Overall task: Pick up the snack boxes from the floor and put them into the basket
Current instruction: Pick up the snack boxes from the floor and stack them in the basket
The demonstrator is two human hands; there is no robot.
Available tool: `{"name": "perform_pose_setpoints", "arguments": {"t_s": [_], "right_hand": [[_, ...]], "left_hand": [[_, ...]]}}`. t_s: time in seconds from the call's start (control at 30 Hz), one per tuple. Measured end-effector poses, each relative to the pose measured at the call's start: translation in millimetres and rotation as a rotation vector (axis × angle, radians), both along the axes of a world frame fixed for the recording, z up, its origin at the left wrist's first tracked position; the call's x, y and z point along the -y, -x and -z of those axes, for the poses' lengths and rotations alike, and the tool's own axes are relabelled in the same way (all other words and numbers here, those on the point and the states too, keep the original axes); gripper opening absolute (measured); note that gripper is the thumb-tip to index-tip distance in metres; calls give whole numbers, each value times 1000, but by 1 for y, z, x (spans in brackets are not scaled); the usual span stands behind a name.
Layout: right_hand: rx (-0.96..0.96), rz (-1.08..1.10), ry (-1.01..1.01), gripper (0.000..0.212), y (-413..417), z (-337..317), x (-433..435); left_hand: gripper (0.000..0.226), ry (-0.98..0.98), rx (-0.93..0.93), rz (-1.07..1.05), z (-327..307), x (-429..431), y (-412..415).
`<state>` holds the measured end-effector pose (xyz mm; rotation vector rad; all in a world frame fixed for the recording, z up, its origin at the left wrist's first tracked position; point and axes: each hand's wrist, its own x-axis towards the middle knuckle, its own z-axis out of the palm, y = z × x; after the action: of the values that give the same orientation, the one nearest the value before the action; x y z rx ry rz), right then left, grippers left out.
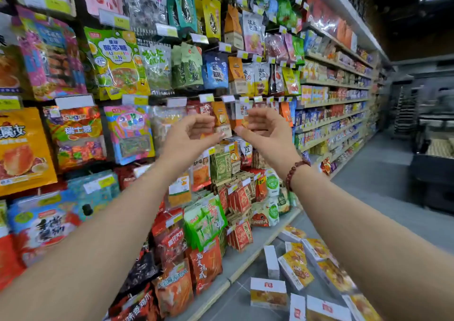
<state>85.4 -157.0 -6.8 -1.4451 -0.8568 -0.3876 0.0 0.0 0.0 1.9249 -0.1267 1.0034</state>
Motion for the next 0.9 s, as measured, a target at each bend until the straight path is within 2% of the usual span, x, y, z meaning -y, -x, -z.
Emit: {"name": "perform_pose_setpoints", "arguments": {"t_s": [0.27,0.53,0.9], "right_hand": [[-190,174,64,39,-76,93,62],[-437,299,172,36,-183,216,137],[-736,315,438,41,-291,360,178]], "left_hand": [[35,59,-193,117,88,36,-95],[35,84,-462,126,221,91,-221],[49,143,-837,88,368,116,-340]]}}
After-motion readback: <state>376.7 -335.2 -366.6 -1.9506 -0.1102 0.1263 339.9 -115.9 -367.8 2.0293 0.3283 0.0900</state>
